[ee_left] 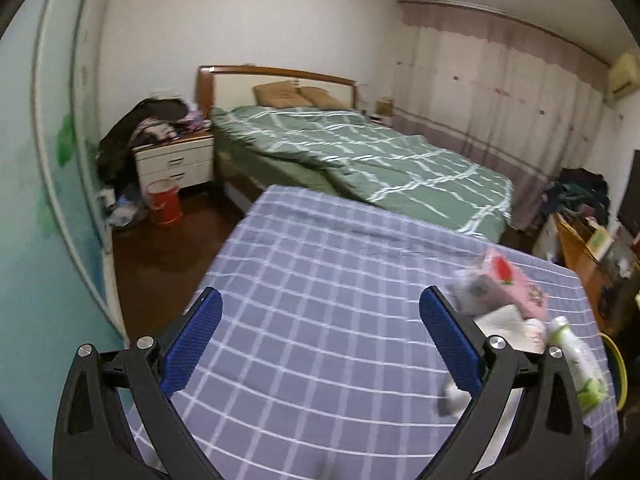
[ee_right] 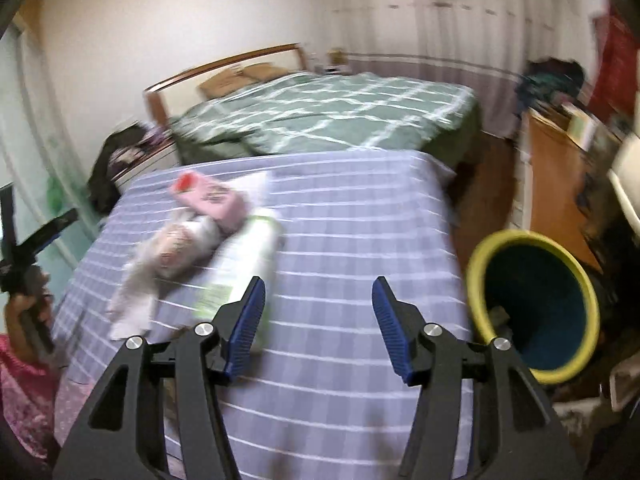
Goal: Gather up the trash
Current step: 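Reach the right gripper to the white towel and pinch it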
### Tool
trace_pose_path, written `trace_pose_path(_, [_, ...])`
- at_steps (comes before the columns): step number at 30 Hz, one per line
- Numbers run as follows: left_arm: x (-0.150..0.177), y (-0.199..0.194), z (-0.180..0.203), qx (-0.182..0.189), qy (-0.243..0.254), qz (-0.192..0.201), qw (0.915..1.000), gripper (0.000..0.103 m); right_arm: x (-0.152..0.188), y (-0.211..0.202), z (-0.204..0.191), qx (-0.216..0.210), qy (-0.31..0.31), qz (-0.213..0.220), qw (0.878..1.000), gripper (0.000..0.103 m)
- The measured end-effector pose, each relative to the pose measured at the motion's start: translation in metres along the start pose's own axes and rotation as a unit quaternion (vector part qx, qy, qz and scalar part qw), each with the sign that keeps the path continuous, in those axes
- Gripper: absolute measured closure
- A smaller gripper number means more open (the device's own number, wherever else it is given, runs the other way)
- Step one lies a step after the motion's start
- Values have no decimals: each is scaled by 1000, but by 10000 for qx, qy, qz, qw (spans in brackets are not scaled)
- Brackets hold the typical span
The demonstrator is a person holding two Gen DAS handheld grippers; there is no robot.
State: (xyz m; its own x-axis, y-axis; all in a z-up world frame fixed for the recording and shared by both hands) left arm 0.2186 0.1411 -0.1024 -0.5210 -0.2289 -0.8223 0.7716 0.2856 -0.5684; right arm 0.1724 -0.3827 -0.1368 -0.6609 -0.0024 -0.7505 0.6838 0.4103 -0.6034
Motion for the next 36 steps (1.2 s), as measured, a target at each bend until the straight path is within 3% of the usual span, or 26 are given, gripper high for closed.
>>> trace_pose_path(8, [-4, -6, -30, -213, -488, 104, 9985, 5, -37, 67, -103, -914, -1066, -501, 9888, 50])
trace_pose_path(12, [-6, -13, -37, -279, -642, 232, 9973, 5, -41, 109, -136, -1052, -1410, -910, 9802, 50])
trace_pose_path(19, [-6, -13, -31, -248, -552, 195, 9980, 5, -48, 172, -161, -877, -1783, -1515, 9683, 49])
trace_pose_path(22, [-6, -14, -26, -249, -474, 212, 9983, 5, -47, 193, -164, -736, -1846, -1727, 9647, 41])
trace_pose_path(23, [-6, -14, -25, -232, -459, 208, 9985, 5, -46, 197, -164, -713, -1880, -1766, 9635, 37])
trace_pose_path(30, [-5, -16, -17, -172, -375, 193, 9990, 5, -29, 216, -179, -807, -2034, -2083, 9533, 36])
trace_pose_path(31, [-4, -16, -17, -175, -373, 199, 9990, 5, -24, 218, -183, -789, -2102, -2096, 9517, 38])
trace_pose_path(33, [-4, -16, -16, -169, -385, 197, 9989, 5, -19, 218, -185, -816, -2110, -2177, 9494, 65])
trace_pose_path(35, [-4, -16, -17, -168, -385, 186, 9989, 5, -15, 218, -187, -883, -2085, -2248, 9477, 77])
trace_pose_path(36, [-4, -16, -16, -173, -383, 188, 9989, 5, -14, 215, -187, -882, -2098, -2231, 9479, 91])
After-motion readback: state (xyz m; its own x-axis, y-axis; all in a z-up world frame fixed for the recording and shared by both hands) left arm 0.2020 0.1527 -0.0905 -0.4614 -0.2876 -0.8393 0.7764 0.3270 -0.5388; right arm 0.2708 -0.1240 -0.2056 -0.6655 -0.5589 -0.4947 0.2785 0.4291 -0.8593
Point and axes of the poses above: each gripper's, at about its wrist camera, not at the fingertips, and y roughly the way its jaws point, z to its right, x to its underside, the point moved 2 cm from there along y, roughly the way its jaws point, and after that the axes turned 11 degrees about -x, right-handed, at the moved point
